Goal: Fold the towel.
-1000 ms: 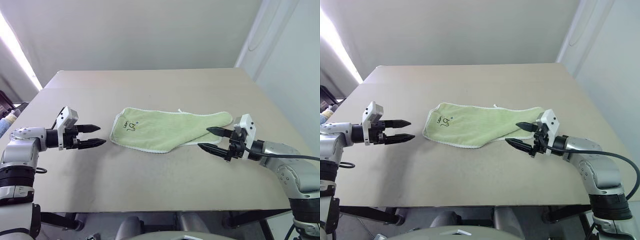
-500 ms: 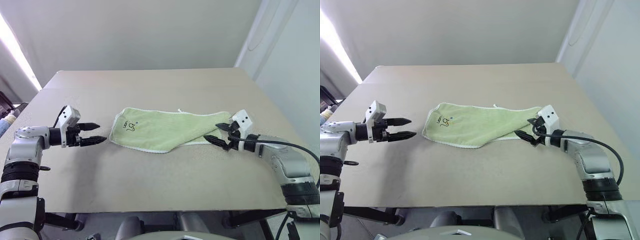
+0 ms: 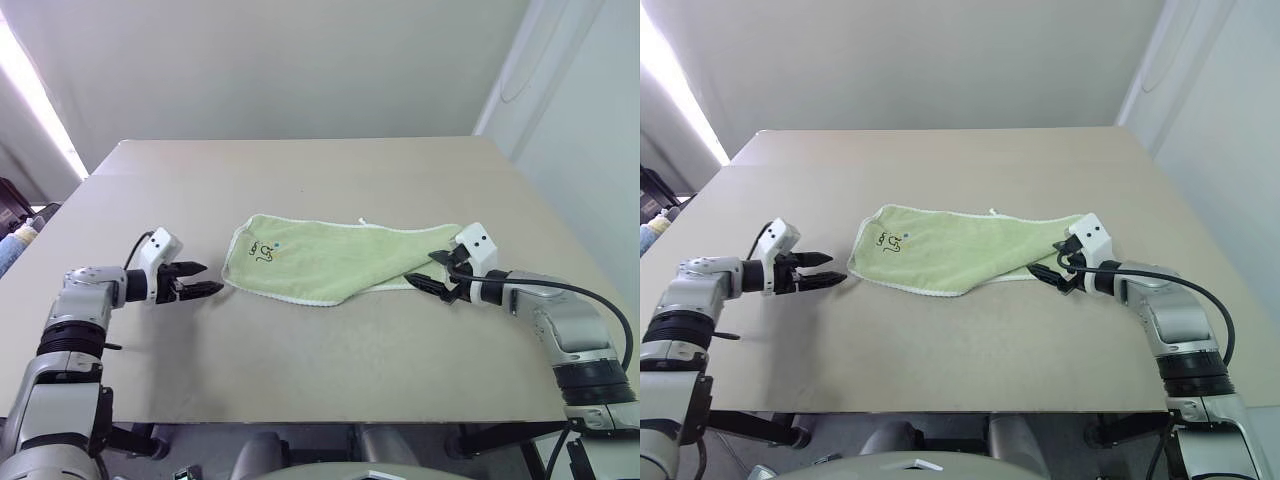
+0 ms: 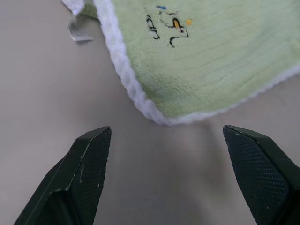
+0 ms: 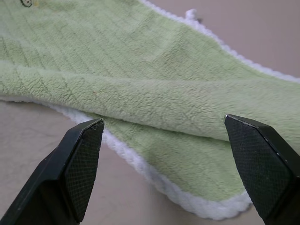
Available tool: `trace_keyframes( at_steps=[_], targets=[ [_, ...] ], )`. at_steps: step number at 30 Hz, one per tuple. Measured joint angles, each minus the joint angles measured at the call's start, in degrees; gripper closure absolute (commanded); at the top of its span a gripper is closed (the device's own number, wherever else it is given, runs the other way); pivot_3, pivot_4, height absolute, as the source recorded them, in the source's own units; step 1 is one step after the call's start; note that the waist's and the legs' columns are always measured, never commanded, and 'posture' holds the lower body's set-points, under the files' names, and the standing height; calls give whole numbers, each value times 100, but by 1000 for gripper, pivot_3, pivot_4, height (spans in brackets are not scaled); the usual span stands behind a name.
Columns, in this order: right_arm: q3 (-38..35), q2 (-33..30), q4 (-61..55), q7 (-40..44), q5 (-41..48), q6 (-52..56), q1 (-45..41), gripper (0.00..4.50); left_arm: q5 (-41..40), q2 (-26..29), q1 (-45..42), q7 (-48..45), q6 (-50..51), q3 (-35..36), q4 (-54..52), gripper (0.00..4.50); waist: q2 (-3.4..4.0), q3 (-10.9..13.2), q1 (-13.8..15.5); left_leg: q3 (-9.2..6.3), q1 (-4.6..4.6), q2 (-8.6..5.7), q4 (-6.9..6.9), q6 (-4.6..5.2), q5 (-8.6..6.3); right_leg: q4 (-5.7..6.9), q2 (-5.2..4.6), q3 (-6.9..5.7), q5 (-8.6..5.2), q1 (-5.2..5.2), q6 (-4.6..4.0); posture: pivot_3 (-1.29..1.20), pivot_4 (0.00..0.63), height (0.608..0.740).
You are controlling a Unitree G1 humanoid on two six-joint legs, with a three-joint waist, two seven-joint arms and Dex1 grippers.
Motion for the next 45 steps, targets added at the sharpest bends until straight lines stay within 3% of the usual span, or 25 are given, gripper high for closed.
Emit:
trace_keyframes(
  at_steps=[14,17,26,27,35,45],
  targets=[
    [23,13,1,-104,-231,-47,-9,202,423,-624,-697,691,-206,-109,918,491,15,-12,38,-4,19,-6,3,0,0,1,-1,0,0,24,1,0,0,712],
    [48,50,1,-107,-291,-81,-10,168,444,-658,-780,746,-163,-95,1056,1093,16,-13,41,-6,37,-6,3,0,0,2,0,-1,0,41,0,0,0,712],
    [47,61,47,-110,-425,-87,-10,168,468,-526,-722,144,98,-109,917,4311,17,-13,2,-5,4,-6,1,0,0,-6,0,1,-3,14,3,0,0,712],
    [47,65,57,-112,-442,-87,-10,168,468,-522,-692,88,118,-109,881,4468,17,-13,3,-5,4,-6,1,0,0,-6,0,1,-3,14,3,0,0,712],
    [52,65,56,-3,-455,1,-4,168,376,-336,-512,-391,814,-144,367,4468,15,-12,-2,-7,6,-5,1,0,0,-3,1,0,-3,12,3,0,0,712],
    [288,168,171,-138,-585,306,13,168,217,-158,-574,-142,1128,24,197,4468,15,-12,-1,-6,4,-5,1,0,0,-3,1,0,-3,10,3,0,0,712]
  ],
)
